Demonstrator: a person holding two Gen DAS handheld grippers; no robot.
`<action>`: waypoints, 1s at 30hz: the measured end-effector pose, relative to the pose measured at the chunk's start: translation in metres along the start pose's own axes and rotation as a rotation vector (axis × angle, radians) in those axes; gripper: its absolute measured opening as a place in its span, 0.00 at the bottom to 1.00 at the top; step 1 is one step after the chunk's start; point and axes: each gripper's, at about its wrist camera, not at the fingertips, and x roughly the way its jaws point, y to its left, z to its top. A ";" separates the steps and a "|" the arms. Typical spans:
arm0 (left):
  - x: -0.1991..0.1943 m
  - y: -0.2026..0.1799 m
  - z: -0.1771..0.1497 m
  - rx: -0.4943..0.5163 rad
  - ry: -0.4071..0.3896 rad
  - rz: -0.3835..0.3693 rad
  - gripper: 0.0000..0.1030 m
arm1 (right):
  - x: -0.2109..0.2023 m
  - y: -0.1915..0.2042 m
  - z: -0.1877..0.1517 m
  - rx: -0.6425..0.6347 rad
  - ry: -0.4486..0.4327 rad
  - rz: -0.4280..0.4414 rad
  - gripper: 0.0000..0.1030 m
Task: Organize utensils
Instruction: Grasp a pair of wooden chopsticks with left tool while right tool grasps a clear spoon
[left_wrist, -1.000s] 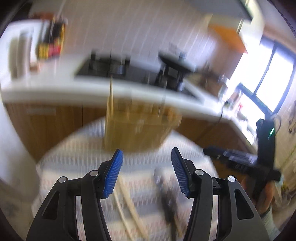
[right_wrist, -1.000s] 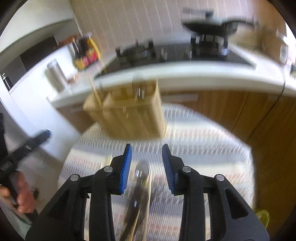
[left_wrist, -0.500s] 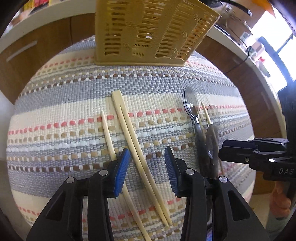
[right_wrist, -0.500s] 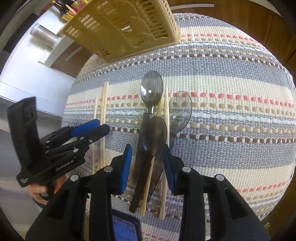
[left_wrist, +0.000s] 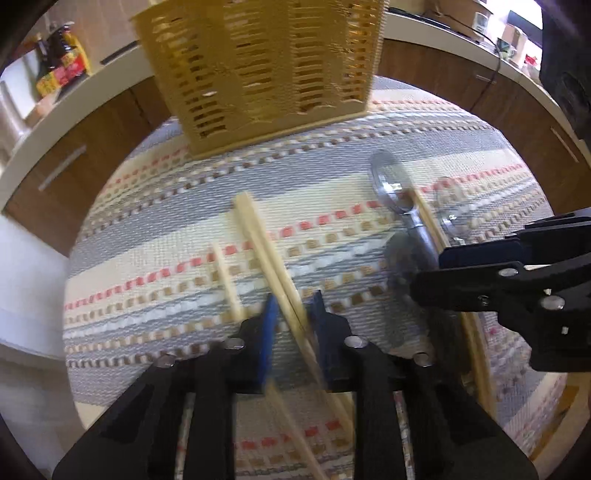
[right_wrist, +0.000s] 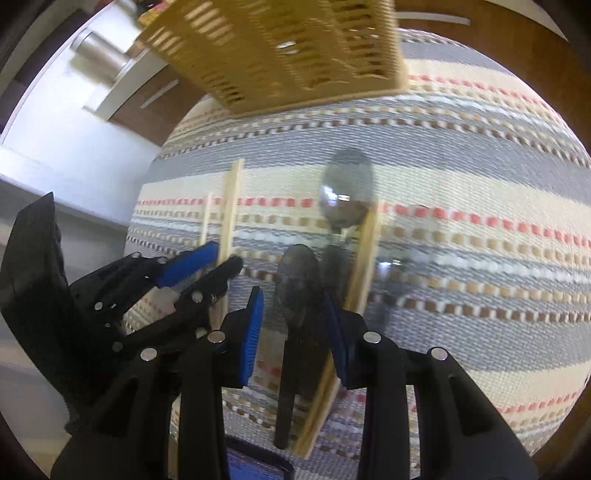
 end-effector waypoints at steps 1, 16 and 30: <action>-0.001 0.004 -0.003 -0.015 -0.004 -0.010 0.12 | 0.002 0.004 0.001 -0.006 0.005 -0.001 0.29; 0.003 0.040 0.002 -0.059 0.013 -0.149 0.12 | 0.055 0.057 0.015 -0.171 0.024 -0.216 0.29; 0.026 0.014 0.046 0.067 0.046 -0.010 0.10 | 0.069 0.081 -0.014 -0.320 -0.109 -0.336 0.28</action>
